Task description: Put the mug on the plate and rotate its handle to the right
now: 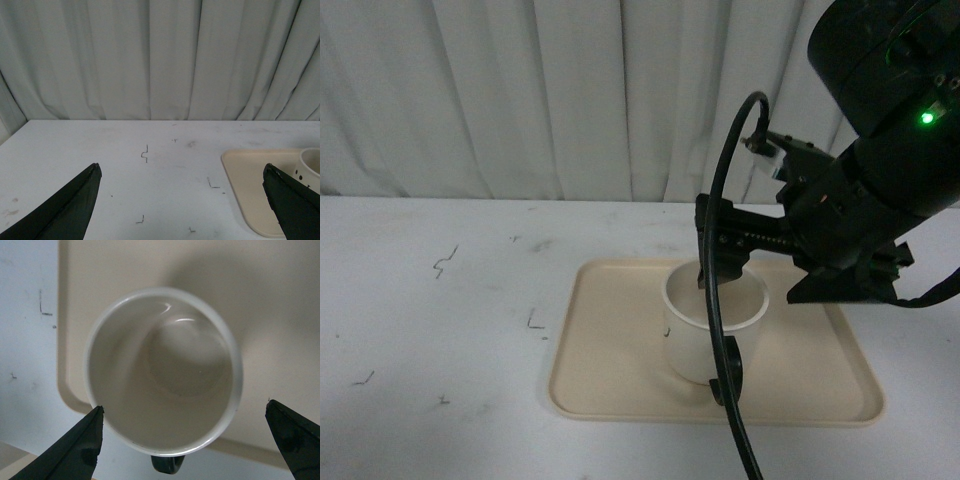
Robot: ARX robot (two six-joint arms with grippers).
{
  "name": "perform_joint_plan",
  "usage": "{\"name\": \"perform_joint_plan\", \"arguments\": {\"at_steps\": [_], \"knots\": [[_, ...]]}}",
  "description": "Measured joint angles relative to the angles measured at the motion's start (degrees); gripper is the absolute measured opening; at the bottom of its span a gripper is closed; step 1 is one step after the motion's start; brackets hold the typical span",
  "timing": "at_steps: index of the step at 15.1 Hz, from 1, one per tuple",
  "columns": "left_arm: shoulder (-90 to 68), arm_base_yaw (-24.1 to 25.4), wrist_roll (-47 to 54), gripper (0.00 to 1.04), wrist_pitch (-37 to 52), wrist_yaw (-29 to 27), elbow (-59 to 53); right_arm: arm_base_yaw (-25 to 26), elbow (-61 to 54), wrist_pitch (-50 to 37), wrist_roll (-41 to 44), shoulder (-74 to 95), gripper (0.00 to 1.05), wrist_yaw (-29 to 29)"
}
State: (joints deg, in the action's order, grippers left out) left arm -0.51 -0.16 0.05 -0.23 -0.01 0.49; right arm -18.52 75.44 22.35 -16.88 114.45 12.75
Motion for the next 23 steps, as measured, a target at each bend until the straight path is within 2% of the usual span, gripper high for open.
{"name": "perform_joint_plan", "arguments": {"at_steps": [3,4,9,12,13,14,17,21,23], "knots": [[0.0,0.0,0.0,0.98,0.0,0.0,0.0,-1.1,2.5,3.3,-3.4,4.6,0.98,-0.2],[0.0,0.0,0.0,0.98,0.0,0.0,0.0,-1.0,3.1,4.4,-4.0,6.0,0.94,-1.1],[0.0,0.0,0.0,0.98,0.0,0.0,0.0,-0.5,7.1,10.2,-4.1,9.4,0.39,-2.0],[0.0,0.0,0.0,0.98,0.0,0.0,0.0,0.9,10.5,14.2,1.3,10.3,0.07,-2.8],[0.0,0.0,0.0,0.98,0.0,0.0,0.0,1.5,11.9,15.4,3.7,10.5,0.02,-2.2],[0.0,0.0,0.0,0.98,0.0,0.0,0.0,1.9,13.9,17.2,6.6,10.8,0.03,-2.0],[0.0,0.0,0.0,0.98,0.0,0.0,0.0,3.1,19.7,24.7,33.9,12.1,0.03,-2.7],[0.0,0.0,0.0,0.98,0.0,0.0,0.0,2.8,24.8,31.3,51.5,14.4,0.03,-3.5],[0.0,0.0,0.0,0.98,0.0,0.0,0.0,2.4,26.7,31.9,57.8,15.4,0.03,-4.5]]}}
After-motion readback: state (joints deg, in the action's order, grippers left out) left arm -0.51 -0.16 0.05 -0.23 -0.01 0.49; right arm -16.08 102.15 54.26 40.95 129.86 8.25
